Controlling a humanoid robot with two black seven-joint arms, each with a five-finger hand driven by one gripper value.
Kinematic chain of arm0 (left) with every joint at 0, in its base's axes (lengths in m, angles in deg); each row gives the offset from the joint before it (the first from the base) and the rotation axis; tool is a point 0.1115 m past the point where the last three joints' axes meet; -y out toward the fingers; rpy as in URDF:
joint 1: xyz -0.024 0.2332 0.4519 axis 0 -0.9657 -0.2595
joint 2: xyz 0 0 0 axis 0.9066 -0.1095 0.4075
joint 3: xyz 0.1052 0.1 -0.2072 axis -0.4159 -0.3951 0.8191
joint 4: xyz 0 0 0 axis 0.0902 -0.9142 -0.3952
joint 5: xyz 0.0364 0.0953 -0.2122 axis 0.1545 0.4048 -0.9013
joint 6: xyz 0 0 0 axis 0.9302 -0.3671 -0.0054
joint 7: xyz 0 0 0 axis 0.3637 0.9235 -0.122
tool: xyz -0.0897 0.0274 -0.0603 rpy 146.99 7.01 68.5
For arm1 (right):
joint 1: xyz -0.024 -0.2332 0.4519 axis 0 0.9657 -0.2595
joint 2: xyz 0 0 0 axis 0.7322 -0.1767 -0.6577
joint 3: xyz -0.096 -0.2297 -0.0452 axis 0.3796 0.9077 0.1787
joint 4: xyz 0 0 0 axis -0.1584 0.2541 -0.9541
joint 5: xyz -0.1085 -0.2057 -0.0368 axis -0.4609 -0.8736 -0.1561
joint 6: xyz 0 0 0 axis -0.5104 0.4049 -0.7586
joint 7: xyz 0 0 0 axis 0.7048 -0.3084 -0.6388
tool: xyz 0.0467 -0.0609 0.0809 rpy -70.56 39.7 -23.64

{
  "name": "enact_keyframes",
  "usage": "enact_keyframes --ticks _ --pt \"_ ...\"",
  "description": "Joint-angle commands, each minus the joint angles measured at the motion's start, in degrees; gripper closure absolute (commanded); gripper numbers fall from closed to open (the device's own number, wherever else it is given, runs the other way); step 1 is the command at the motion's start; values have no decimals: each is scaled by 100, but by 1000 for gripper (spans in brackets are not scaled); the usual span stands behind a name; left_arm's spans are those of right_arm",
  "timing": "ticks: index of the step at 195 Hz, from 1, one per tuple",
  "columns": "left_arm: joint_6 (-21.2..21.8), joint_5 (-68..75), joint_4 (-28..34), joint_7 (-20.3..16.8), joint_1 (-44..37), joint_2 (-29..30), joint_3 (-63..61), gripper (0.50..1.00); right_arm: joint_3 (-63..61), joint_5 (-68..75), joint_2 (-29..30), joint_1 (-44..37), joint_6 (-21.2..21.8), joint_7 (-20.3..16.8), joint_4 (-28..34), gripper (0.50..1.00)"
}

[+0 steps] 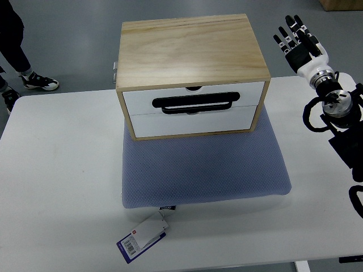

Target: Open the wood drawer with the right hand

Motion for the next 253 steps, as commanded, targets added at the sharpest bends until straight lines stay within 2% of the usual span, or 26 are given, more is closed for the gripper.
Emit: enact_keyframes --ticks 1,94,120,131,141,142,152,165,166,176,186,187,191,228,247,253 --pt "0 0 8 0 0 0 8 500 -2 0 -2 19 3 6 0 554" --pt "-9 0 -1 -44 0 0 0 500 130 -105 -265 -113 11 -65 44 554" --pt "-9 9 -1 -26 0 0 0 500 209 -123 -371 -350 3 -91 44 554" --pt "-9 0 -18 -18 0 0 -9 500 823 -123 -485 -719 29 -117 61 554" --pt "-9 0 -18 -18 0 0 -9 500 824 -123 -485 -719 29 -117 61 554" --pt "-9 9 -18 -9 0 0 -9 500 1216 -123 -607 -980 38 -152 61 556" --pt "-9 9 -27 -9 0 0 -9 500 1728 -193 -757 -1246 38 -179 87 556" --pt "-9 9 -27 -9 0 0 -9 500 1958 -264 -793 -1343 38 -196 96 556" --pt "-9 9 -27 -9 0 0 -9 500 2497 -507 -862 -1639 20 -205 157 556" --pt "-9 9 -27 -9 0 0 -18 500 2985 -834 -881 -1967 38 -223 210 556" --pt "-9 9 -27 -9 0 0 -18 500 2986 -835 -881 -1967 38 -223 211 556" --pt "-9 9 -36 0 0 0 -18 500 3430 -1218 -968 -2263 64 -275 271 556" --pt "-9 9 -36 -9 0 0 -18 500 3522 -1309 -995 -2336 82 -293 281 556" --pt "-9 18 -45 0 0 0 -36 500 5024 -2926 -1056 -3671 767 -653 536 556" --pt "-17 18 -45 0 9 0 -36 500 5850 -3331 -1048 -4419 1083 -803 834 556" --pt "-17 18 -45 0 9 0 -36 500 5851 -3331 -1048 -4419 1084 -803 835 556"
